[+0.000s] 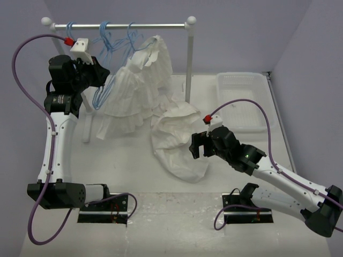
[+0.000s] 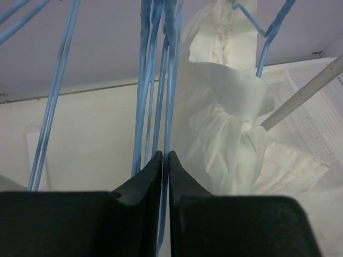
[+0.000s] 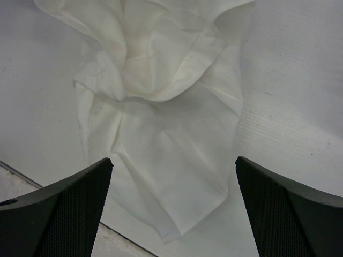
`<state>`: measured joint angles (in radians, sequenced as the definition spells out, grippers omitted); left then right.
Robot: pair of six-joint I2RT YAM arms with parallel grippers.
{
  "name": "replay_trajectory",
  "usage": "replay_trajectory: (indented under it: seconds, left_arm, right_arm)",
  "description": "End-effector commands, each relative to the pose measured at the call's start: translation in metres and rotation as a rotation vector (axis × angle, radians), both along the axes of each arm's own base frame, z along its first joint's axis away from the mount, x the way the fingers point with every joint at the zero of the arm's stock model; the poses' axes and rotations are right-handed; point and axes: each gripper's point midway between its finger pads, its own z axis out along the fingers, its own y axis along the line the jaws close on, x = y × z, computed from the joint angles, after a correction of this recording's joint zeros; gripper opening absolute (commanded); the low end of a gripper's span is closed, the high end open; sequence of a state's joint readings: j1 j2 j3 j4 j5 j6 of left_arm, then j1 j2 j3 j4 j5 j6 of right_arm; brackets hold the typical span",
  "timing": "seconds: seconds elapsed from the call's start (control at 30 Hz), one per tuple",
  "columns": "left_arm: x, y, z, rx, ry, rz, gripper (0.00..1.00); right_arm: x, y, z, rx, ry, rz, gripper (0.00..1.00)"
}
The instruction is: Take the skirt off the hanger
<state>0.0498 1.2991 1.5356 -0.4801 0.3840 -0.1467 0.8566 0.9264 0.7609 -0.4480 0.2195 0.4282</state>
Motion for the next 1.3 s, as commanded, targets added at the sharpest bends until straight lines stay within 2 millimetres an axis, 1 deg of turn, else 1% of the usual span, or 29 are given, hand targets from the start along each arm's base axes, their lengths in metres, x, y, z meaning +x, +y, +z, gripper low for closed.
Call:
replay_trajectory:
  seconds: [0.0, 0.03, 0.07, 0.2, 0.43, 0.53, 0.6, 0.7, 0.83, 0.97, 1.13, 1.17, 1.27]
  left_arm:
    - [0.002, 0.002, 0.01, 0.025, -0.034, 0.01, 0.07]
    - [0.001, 0.001, 0.012, 0.028, -0.038, 0.006, 0.02]
    - [0.001, 0.001, 0.013, 0.032, -0.042, 0.004, 0.0]
    - [-0.002, -0.004, 0.025, 0.037, -0.085, -0.019, 0.0]
    - [-0.014, -0.011, 0.062, 0.041, -0.213, -0.05, 0.0]
    - [-0.018, -0.01, 0.074, 0.044, -0.251, -0.044, 0.0]
    - [-0.02, -0.007, 0.08, 0.046, -0.27, -0.023, 0.0]
    - [-0.027, -0.004, 0.096, 0.044, -0.327, -0.003, 0.0]
    - [-0.032, -0.002, 0.103, 0.04, -0.351, 0.012, 0.0]
    - [-0.038, 0.001, 0.102, 0.049, -0.347, 0.03, 0.0]
    - [-0.052, 0.008, 0.099, 0.054, -0.352, 0.078, 0.0]
    - [-0.055, 0.009, 0.103, 0.053, -0.37, 0.084, 0.0]
    - [-0.052, 0.0, 0.099, 0.026, -0.365, 0.034, 0.0]
  right_arm:
    - [0.006, -0.002, 0.008, 0.012, -0.04, -0.024, 0.99]
    - [0.006, -0.002, 0.007, 0.012, -0.039, -0.025, 0.99]
    - [0.006, -0.003, 0.007, 0.013, -0.038, -0.027, 0.99]
    - [0.006, -0.003, 0.006, 0.015, -0.035, -0.03, 0.99]
    - [0.005, -0.002, 0.005, 0.024, -0.029, -0.036, 0.99]
    - [0.005, -0.002, 0.004, 0.028, -0.029, -0.035, 0.99]
    - [0.005, -0.002, 0.005, 0.033, -0.032, -0.036, 0.99]
    - [0.005, -0.002, 0.004, 0.032, -0.029, -0.039, 0.99]
    - [0.006, -0.002, 0.005, 0.034, -0.032, -0.04, 0.99]
    - [0.008, -0.001, 0.005, 0.029, -0.034, -0.04, 0.99]
    - [0.009, 0.001, 0.005, 0.021, -0.036, -0.028, 0.99]
    - [0.009, 0.001, 0.006, 0.019, -0.039, -0.029, 0.99]
    - [0.012, 0.003, 0.009, 0.013, -0.052, -0.021, 0.99]
